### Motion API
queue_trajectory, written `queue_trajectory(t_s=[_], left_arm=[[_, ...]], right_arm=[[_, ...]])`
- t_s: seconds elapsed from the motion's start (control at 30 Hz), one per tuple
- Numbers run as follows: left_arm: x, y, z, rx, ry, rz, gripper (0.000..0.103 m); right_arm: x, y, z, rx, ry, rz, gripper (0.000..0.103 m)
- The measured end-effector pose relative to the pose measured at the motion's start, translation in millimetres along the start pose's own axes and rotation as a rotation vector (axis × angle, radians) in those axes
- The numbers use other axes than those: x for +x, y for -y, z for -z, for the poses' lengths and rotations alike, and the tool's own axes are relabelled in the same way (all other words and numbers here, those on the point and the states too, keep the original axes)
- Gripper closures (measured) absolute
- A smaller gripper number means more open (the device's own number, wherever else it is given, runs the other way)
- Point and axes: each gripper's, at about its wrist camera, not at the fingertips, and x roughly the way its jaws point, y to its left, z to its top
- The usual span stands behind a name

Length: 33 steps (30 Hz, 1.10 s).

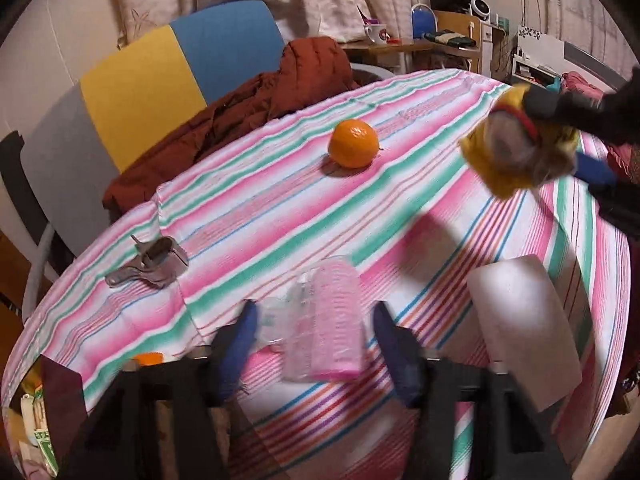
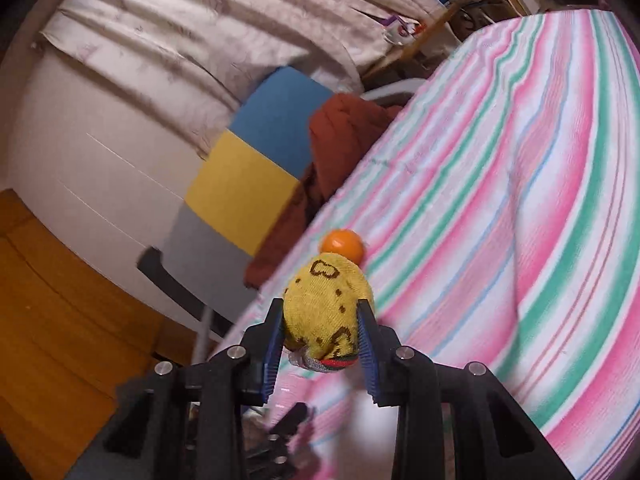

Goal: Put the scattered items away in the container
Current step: 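Grasp the pink hair roller with the left tool, then lift the pink roller and yellow sock and carry both to the gold tray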

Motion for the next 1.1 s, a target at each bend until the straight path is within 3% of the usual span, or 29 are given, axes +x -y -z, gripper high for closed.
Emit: queue_trajectory(t_s=[0.13,0.23,0.37,0.77,1.1], left_arm=[[-7,-11,1,-0.050,0.013,0.088,0.075],[-15,-19,4,-0.102,0.023,0.175,0.075],[-28,-22,12,-0.159,0.041,0.228,0.075],[-88,-44,49,-0.235,0.111,0.270,0.075],[-159,-105,106,-0.315,0.193,0.197,0.075]], right_arm=[[-7,-11,1,-0.022,0.013,-0.006,0.068],[-10,-14,9,-0.014,0.005,-0.005,0.068],[-11,-18,21,-0.019,-0.022,0.001,0.068],[-9,-35,69,-0.051,-0.141,-0.002,0.068],[0,-91,127,-0.119,-0.269,-0.129,0.068]])
